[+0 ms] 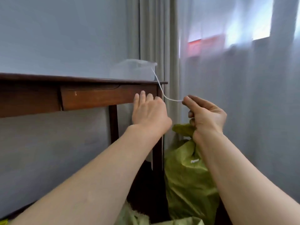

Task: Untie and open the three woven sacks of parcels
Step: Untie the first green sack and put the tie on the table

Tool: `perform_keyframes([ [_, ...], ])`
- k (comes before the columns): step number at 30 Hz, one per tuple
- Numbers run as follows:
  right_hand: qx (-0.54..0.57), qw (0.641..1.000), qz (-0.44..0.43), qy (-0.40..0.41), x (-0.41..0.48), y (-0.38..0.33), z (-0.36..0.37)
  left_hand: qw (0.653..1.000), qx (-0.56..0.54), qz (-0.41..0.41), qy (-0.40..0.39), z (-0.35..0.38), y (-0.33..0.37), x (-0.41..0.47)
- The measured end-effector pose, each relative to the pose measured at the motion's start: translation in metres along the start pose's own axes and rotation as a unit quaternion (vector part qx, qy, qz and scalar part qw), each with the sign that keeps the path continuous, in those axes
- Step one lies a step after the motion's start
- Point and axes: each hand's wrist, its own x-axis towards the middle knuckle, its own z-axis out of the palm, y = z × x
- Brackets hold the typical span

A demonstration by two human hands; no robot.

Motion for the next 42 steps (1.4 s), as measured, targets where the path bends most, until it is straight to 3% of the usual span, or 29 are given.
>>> perform_keyframes([
  [4, -0.044, 0.997, -0.061, -0.036, 0.034, -0.014, 0.051, 0.999, 0.039, 0.000, 0.021, -0.031, -0.009, 0.054],
  [12, -0.123, 0.986, -0.110, -0.035, 0.106, -0.004, 0.136, 0.992, 0.050, -0.062, -0.100, -0.034, -0.050, 0.139],
  [19, -0.192, 0.971, -0.142, -0.031, 0.146, -0.001, 0.188, 0.975, 0.086, -0.019, -0.203, -0.022, -0.084, 0.188],
  [27, -0.289, 0.948, -0.126, -0.046, 0.185, 0.013, 0.243, 0.974, 0.054, 0.003, -0.219, -0.027, -0.097, 0.221],
  [30, -0.318, 0.938, -0.109, -0.088, 0.187, 0.020, 0.246, 0.972, 0.058, 0.017, -0.226, -0.028, -0.097, 0.223],
  [37, -0.302, 0.938, -0.156, -0.067, 0.163, 0.031, 0.210, 0.980, 0.061, -0.009, -0.190, -0.021, -0.090, 0.202],
  [42, -0.319, 0.937, -0.110, -0.091, 0.125, 0.056, 0.161, 0.978, 0.155, 0.027, -0.140, 0.019, -0.083, 0.152],
])
